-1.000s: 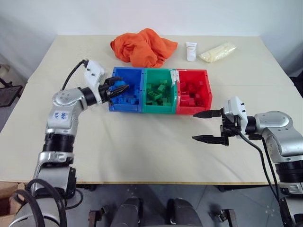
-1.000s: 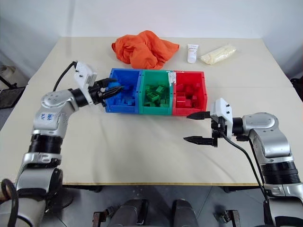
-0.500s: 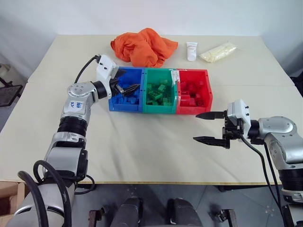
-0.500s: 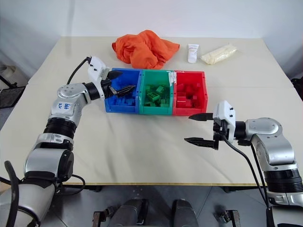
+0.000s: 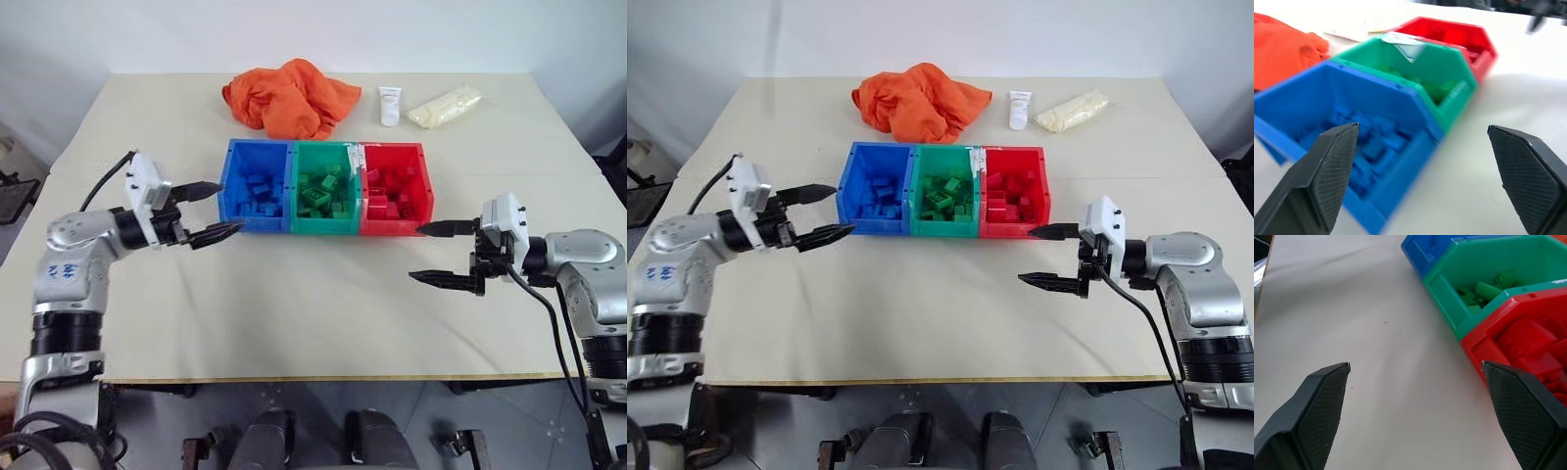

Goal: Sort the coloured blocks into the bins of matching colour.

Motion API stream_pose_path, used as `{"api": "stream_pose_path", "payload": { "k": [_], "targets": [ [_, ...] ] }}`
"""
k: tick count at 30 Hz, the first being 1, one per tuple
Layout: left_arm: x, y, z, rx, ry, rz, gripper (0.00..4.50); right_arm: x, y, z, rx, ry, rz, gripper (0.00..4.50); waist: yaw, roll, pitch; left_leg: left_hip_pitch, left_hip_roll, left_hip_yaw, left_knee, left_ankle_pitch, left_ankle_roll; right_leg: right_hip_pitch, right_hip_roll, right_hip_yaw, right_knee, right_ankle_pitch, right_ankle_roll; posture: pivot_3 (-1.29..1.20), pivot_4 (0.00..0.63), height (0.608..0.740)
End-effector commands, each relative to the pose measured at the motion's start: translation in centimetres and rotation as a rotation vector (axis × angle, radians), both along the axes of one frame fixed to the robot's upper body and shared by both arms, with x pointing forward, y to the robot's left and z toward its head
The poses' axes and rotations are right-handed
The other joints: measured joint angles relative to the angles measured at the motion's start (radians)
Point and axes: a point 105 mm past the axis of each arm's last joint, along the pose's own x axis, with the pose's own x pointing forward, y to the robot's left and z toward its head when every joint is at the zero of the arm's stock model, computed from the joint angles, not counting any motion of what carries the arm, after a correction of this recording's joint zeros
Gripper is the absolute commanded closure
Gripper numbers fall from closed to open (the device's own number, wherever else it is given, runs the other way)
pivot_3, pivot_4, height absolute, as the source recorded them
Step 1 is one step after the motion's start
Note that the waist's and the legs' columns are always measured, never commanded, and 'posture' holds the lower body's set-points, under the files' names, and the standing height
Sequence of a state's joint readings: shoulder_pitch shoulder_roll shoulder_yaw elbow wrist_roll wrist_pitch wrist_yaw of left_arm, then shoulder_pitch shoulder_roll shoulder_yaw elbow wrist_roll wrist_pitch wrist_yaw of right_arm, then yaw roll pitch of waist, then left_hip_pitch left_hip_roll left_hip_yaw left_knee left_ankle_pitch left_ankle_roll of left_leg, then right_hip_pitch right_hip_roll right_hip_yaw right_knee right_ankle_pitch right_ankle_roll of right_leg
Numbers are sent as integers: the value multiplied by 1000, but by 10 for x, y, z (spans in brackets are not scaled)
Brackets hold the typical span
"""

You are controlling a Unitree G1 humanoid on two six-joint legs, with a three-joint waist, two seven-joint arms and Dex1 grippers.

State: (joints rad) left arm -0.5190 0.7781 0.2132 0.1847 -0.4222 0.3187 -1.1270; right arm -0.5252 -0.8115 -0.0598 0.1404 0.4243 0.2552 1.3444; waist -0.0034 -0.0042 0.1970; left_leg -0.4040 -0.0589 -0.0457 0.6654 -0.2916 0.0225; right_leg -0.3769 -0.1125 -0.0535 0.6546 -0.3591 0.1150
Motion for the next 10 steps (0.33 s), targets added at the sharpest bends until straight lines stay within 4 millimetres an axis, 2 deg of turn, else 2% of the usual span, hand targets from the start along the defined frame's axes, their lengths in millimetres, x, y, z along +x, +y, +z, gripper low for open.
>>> {"api": "stream_pose_path", "payload": {
  "k": [1,3,5,10],
  "targets": [
    [-17,23,13,31,-40,35,23,3,-17,9,-25,-41,-34,0,3,0,0,0,0,0,0,0,0,0,0,0,0,0,0,0,150,740],
    [-25,42,12,45,-29,83,23,6,-28,6,-45,-33,-62,0,2,0,0,0,0,0,0,0,0,0,0,0,-1,0,0,0,150,740],
    [-28,52,9,49,-14,122,23,8,-31,5,-51,-31,-71,0,4,0,0,0,0,0,0,0,0,0,0,1,-1,0,0,0,150,740],
    [-31,53,7,26,-9,128,23,9,-29,3,-37,-33,-73,0,3,0,0,0,0,0,-1,0,0,0,0,1,-1,0,0,0,150,740]
  ]
}}
